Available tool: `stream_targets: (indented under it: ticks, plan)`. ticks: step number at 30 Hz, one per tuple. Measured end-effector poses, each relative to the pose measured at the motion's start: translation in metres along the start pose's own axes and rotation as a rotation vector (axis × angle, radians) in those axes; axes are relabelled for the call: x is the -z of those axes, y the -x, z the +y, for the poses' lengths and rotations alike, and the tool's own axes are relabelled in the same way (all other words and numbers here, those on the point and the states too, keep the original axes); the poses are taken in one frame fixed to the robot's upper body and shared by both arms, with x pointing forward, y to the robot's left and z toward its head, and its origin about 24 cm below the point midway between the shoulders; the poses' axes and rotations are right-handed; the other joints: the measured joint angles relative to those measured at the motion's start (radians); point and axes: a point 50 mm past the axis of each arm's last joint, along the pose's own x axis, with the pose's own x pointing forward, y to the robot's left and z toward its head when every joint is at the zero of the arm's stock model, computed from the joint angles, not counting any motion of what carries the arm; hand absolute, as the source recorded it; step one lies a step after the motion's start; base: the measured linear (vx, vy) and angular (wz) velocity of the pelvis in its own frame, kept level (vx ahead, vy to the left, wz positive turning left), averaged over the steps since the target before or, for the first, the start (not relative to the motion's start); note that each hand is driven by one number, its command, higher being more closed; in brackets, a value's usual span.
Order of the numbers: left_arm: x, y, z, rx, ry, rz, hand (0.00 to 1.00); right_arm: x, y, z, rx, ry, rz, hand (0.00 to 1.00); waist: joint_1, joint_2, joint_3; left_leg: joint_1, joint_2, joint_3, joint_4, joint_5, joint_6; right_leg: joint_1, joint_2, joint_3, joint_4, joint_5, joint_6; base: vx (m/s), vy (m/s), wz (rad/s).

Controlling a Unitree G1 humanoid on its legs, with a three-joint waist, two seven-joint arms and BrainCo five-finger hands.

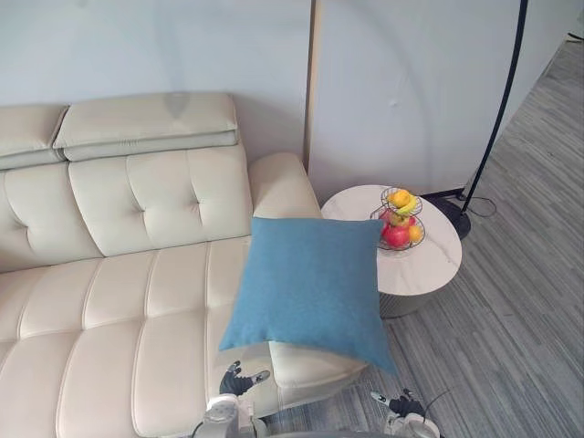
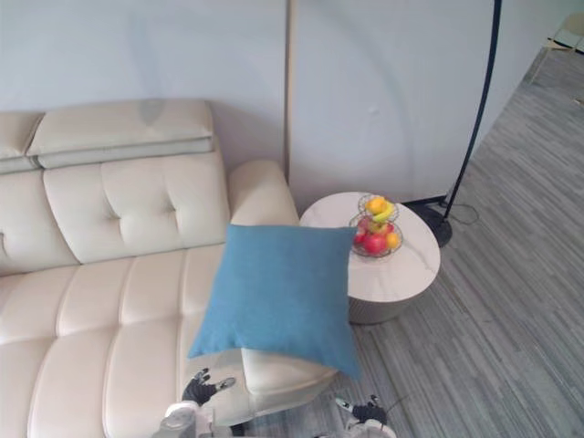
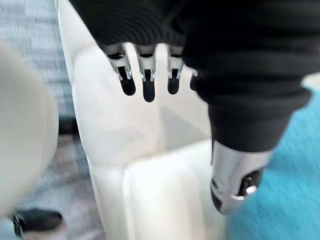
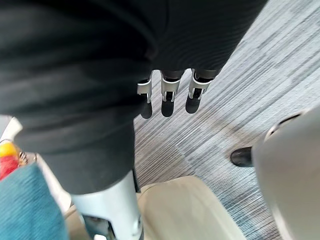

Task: Pick up cushions and gather them together orderly.

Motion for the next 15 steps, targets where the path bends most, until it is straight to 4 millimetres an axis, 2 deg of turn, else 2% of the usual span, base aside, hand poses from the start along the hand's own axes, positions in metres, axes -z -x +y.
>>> stream_targets:
  ticks: [2, 3, 5, 7, 8, 9, 13, 15]
  plan:
    - [-0.001, -0.001, 0.011, -0.024, -0.010, -0.001, 0.00, -0.003, -0.001, -0.009, 0.025, -0.014, -0.006, 0.00, -0.001, 0.005, -0.003, 0.018, 0.000, 0.015, -0.058, 0.025, -0.004, -0.003, -0.002, -0.007, -0.005, -0.001, 0.000, -0.07, 0.013, 0.15]
    - [-0.002, -0.002, 0.019, -0.043, -0.019, -0.002, 0.00, -0.010, -0.003, -0.018, 0.045, -0.013, -0.029, 0.00, -0.006, 0.008, -0.008, 0.023, -0.001, 0.019, -0.082, 0.026, -0.004, -0.003, -0.002, -0.008, -0.013, 0.000, 0.001, -0.03, 0.023, 0.17]
    - [-0.003, -0.003, 0.037, -0.083, -0.032, -0.002, 0.00, -0.036, -0.005, -0.037, 0.086, -0.014, -0.123, 0.00, -0.008, 0.014, -0.013, 0.033, -0.002, 0.035, -0.113, 0.026, -0.004, -0.001, -0.001, -0.003, -0.028, 0.000, 0.002, -0.01, 0.013, 0.06]
    - [-0.009, -0.003, 0.064, -0.153, -0.029, -0.022, 0.00, -0.077, -0.004, -0.066, 0.151, -0.004, -0.265, 0.00, -0.010, 0.015, -0.021, 0.035, -0.006, 0.040, -0.120, 0.026, -0.004, 0.001, -0.001, 0.005, -0.038, 0.004, 0.008, 0.04, 0.023, 0.00]
    - [-0.012, -0.003, 0.071, -0.172, -0.023, -0.030, 0.00, -0.086, -0.003, -0.072, 0.166, -0.003, -0.295, 0.00, -0.010, 0.015, -0.022, 0.034, -0.007, 0.040, -0.120, 0.026, -0.004, 0.001, -0.001, 0.005, -0.038, 0.004, 0.009, 0.10, 0.021, 0.02]
    - [-0.019, -0.002, 0.087, -0.215, -0.004, -0.061, 0.00, -0.106, 0.001, -0.084, 0.195, 0.011, -0.369, 0.00, -0.010, 0.013, -0.024, 0.034, -0.009, 0.039, -0.120, 0.029, -0.006, 0.005, -0.002, 0.005, -0.046, 0.005, 0.010, 0.09, 0.009, 0.02]
    - [-0.043, 0.001, 0.107, -0.266, 0.014, -0.158, 0.00, -0.137, 0.009, -0.089, 0.207, 0.022, -0.493, 0.00, -0.012, 0.006, -0.032, 0.033, -0.012, 0.034, -0.115, 0.053, -0.001, 0.013, 0.002, 0.006, -0.069, 0.016, 0.009, 0.17, 0.002, 0.00]
    - [-0.065, 0.004, 0.108, -0.263, 0.044, -0.256, 0.00, -0.156, 0.014, -0.075, 0.164, 0.039, -0.569, 0.00, -0.016, 0.003, -0.034, 0.031, -0.023, 0.027, -0.114, 0.056, 0.002, 0.013, 0.000, 0.010, -0.071, 0.019, 0.008, 0.21, 0.014, 0.03]
